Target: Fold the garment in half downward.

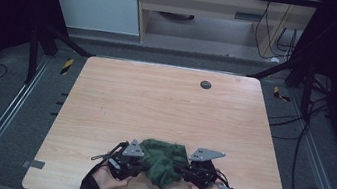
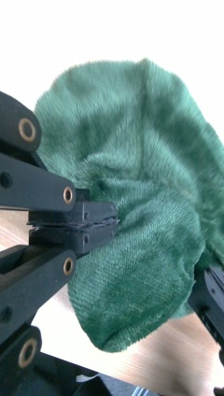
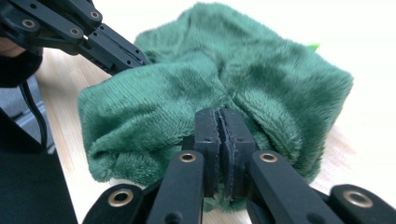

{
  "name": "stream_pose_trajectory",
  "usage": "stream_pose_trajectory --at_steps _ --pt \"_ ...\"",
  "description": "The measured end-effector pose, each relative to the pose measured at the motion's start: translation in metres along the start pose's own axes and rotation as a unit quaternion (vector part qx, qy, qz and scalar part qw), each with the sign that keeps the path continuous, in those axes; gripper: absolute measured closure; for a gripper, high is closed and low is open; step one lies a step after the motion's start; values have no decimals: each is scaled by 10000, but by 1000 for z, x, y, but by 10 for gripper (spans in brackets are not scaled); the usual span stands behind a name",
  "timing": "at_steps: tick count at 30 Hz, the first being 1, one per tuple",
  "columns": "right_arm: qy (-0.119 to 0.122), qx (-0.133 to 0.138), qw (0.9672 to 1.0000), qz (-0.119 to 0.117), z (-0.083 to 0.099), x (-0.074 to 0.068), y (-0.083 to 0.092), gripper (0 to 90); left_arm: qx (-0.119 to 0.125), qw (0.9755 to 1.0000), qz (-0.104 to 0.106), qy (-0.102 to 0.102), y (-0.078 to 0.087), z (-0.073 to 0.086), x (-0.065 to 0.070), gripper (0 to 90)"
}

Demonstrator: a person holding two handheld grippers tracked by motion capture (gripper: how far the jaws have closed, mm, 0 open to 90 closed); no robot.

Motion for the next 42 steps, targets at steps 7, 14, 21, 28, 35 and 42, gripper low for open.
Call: stream_pose_trajectory --at_steps 7,14,21,28,35,42 --pt "-68 366 9989 295 -7 11 15 803 209 9992 -305 148 15 -2 -16 851" --pt "-146 550 9954 770 -6 32 31 725 300 9964 -724 308 32 4 -37 765" --pt "-291 483 9913 1189 2 50 43 640 343 9914 -1165 493 44 16 -57 626" --pt "-411 417 9865 1532 10 67 52 519 381 9863 -1480 625 55 29 -75 491" --pt "-516 402 9810 1825 15 79 61 471 399 9811 -1747 724 63 39 -92 408" --pt "-571 416 9756 2077 19 89 68 387 452 9760 -1943 872 72 47 -110 359"
Point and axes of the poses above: each handheld gripper's, and its own axes: y roughly backward along the jaws, z roughly out of its underside, x roughly to its right, the point moved 1 cm from there along -y, roughly forward along the jaws, and after that the axes turned 11 degrees about x, right-handed, at the moved point
